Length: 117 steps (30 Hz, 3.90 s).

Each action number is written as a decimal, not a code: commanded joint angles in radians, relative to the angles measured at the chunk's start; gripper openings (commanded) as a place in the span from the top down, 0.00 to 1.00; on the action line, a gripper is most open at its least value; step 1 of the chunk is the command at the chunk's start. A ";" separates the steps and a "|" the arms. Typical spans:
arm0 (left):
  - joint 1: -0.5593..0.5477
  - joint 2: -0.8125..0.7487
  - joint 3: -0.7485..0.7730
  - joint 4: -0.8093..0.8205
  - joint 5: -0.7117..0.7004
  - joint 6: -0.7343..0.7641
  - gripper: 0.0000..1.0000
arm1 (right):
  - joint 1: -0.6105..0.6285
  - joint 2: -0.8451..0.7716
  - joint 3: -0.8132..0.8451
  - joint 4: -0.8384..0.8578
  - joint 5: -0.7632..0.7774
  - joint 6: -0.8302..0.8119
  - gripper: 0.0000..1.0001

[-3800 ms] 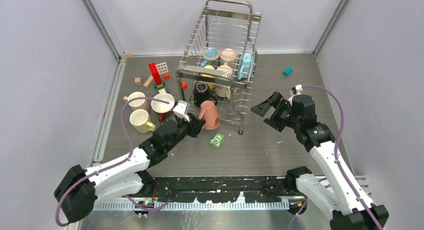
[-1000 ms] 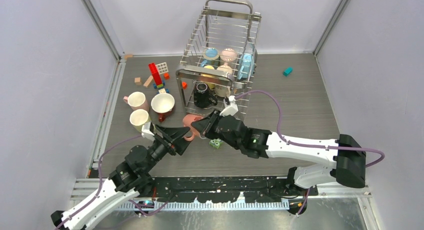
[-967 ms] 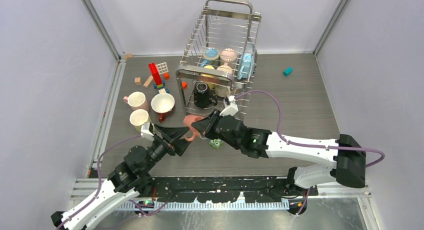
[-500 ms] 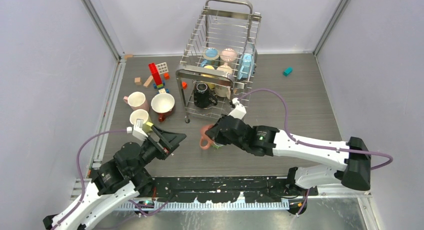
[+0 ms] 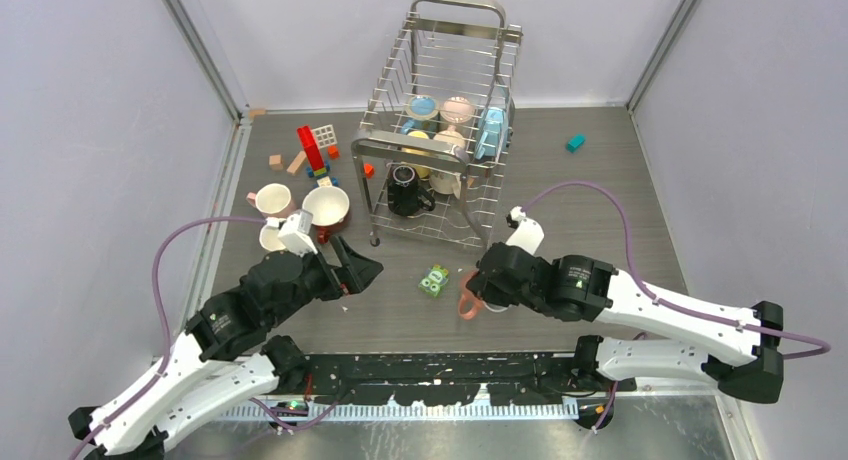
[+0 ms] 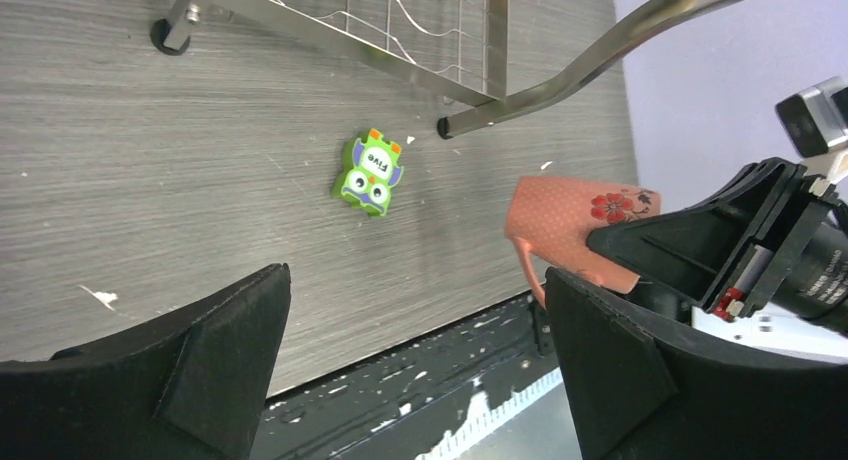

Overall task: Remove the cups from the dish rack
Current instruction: Place the cup at the center of the board, then unload the cup from the dish rack.

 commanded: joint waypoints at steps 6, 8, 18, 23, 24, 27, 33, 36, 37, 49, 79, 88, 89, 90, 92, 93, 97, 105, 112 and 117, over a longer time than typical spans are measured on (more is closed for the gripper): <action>0.017 0.119 0.089 -0.002 0.004 0.184 0.00 | -0.231 -0.024 -0.018 -0.129 -0.055 -0.066 0.99; 0.045 0.150 0.103 0.005 0.039 0.204 0.00 | -0.331 -0.023 -0.009 -0.152 -0.080 -0.121 0.99; 0.380 0.268 0.052 0.127 0.446 0.237 0.00 | -0.885 0.149 0.113 -0.077 -0.290 -0.382 0.99; 0.432 0.291 0.052 0.141 0.501 0.271 0.00 | -1.025 0.373 0.289 -0.028 -0.332 -0.449 0.99; 0.434 0.297 0.059 0.136 0.501 0.281 0.00 | -1.045 0.420 0.329 -0.026 -0.332 -0.460 0.99; 0.436 0.303 0.072 0.129 0.500 0.309 0.00 | -1.084 0.554 0.461 -0.031 -0.335 -0.487 0.99; 0.437 0.300 0.103 0.139 0.525 0.333 0.00 | -1.124 0.809 0.735 -0.091 -0.323 -0.542 0.99; 0.437 0.287 0.109 0.151 0.541 0.347 0.00 | -1.142 0.922 0.831 -0.110 -0.344 -0.566 0.99; 0.437 0.281 0.110 0.154 0.545 0.353 0.00 | -1.146 0.948 0.860 -0.112 -0.350 -0.571 0.99; 0.436 0.265 0.128 0.123 0.543 0.382 0.00 | -1.154 1.186 1.133 -0.204 -0.385 -0.596 0.99; 0.436 0.326 0.131 0.106 0.586 0.406 0.00 | -1.152 1.098 1.060 -0.108 -0.393 -0.610 0.29; 0.436 0.309 0.130 0.099 0.574 0.398 0.00 | -1.138 0.943 0.978 -0.043 -0.433 -0.644 0.13; 0.436 0.307 0.129 0.101 0.574 0.395 0.00 | -1.138 0.922 0.961 -0.024 -0.443 -0.648 0.10; 0.436 0.304 0.127 0.103 0.576 0.392 0.00 | -1.137 0.898 0.941 -0.013 -0.453 -0.652 0.06; 0.436 0.302 0.123 0.106 0.577 0.388 0.00 | -1.136 0.851 0.891 0.032 -0.477 -0.658 0.00; 0.436 0.300 0.123 0.108 0.577 0.387 0.00 | -1.134 0.825 0.864 0.053 -0.489 -0.660 0.00; 0.436 0.293 0.122 0.113 0.578 0.383 0.00 | -1.120 0.716 0.726 0.150 -0.542 -0.667 0.00; 0.436 0.293 0.114 0.133 0.598 0.374 0.00 | -1.076 0.513 0.411 0.465 -0.664 -0.684 0.00; 0.436 0.280 0.119 0.123 0.603 0.376 0.00 | -0.971 0.468 0.272 0.621 -0.674 -0.790 0.00; 0.436 0.270 0.117 0.121 0.603 0.373 0.00 | -0.909 0.520 0.240 0.691 -0.680 -0.836 0.01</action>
